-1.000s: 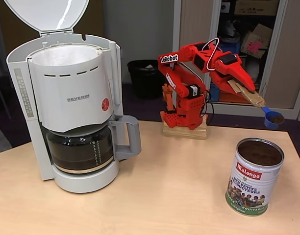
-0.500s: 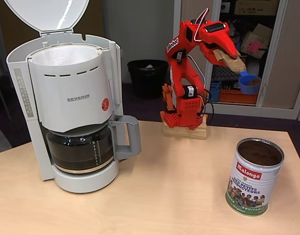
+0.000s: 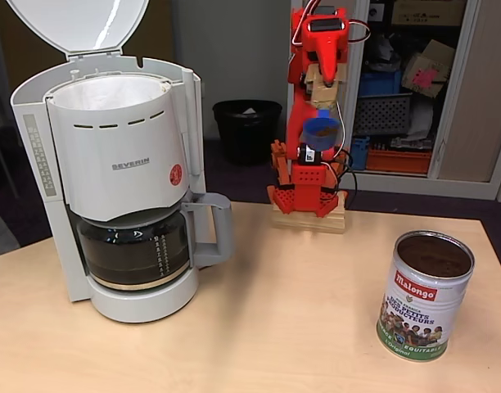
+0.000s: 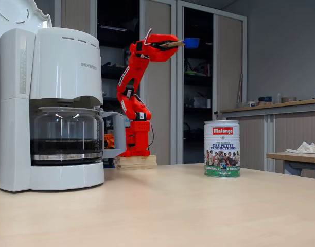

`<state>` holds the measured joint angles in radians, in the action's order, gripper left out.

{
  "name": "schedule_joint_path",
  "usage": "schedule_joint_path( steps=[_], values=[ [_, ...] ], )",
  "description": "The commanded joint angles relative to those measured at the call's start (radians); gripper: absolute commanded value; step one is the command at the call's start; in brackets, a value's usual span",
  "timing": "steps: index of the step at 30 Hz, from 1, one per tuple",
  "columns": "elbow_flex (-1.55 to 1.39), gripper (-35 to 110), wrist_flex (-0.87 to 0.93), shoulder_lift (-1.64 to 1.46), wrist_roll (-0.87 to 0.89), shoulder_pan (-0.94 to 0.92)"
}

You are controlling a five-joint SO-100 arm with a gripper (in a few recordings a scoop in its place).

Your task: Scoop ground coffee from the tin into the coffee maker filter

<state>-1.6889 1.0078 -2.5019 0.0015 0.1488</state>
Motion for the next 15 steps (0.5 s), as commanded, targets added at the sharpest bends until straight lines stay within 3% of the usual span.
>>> schedule_joint_path(
  steps=[1,6,15],
  values=[
    [0.052,0,0.011,0.017,-0.040,-0.043],
    [0.164,0,0.003,0.124,-0.100,-0.095],
    [0.589,0,0.146,0.402,-0.161,-0.189]
  ],
)
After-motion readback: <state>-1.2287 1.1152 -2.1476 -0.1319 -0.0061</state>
